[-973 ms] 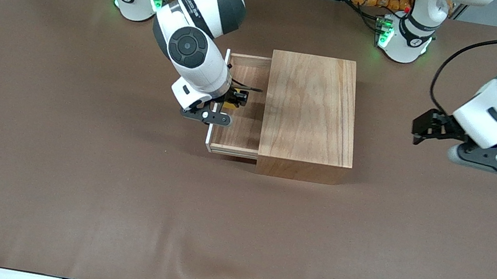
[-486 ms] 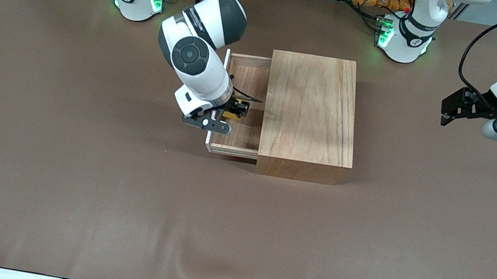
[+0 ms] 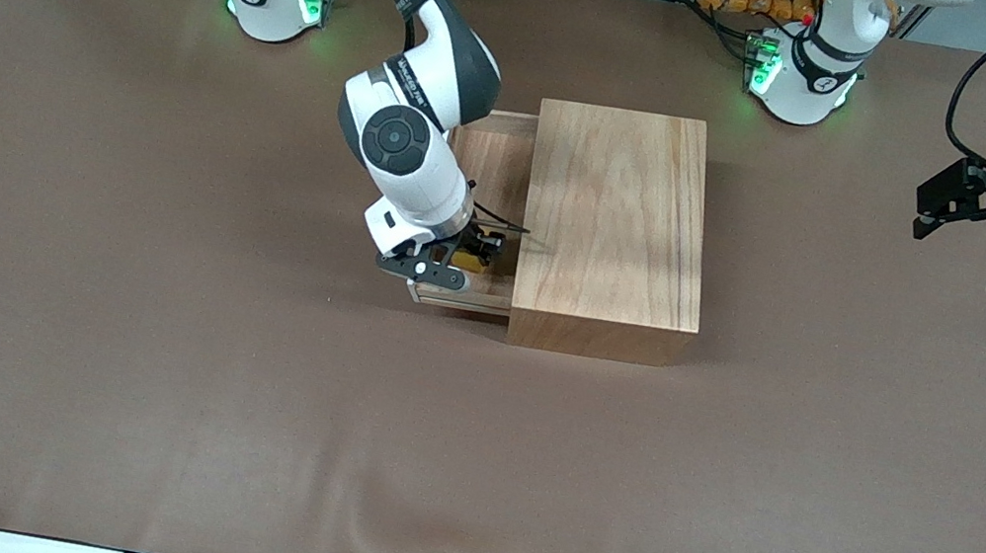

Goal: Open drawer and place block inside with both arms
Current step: 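Lower the cube into the drawer and open the right gripper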

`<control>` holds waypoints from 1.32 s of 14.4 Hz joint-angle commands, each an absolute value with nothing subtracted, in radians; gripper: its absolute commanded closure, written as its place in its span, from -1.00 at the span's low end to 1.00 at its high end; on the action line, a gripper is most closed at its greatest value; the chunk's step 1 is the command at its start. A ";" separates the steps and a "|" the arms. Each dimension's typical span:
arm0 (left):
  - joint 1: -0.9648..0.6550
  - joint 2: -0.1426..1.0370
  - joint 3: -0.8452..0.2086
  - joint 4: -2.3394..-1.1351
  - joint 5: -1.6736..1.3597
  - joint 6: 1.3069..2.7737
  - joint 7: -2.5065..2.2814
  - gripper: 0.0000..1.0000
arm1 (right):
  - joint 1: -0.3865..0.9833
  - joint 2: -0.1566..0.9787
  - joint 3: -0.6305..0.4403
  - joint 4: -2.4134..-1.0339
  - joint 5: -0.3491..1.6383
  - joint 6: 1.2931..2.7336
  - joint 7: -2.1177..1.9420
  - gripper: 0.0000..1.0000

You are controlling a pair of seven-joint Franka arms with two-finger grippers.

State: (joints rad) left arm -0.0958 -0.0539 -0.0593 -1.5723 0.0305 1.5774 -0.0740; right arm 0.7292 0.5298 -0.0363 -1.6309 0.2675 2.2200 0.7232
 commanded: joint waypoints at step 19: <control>0.017 -0.023 -0.060 -1.555 0.028 1.580 0.086 -1.00 | 0.315 0.350 -0.058 -1.545 0.258 1.857 0.259 -1.00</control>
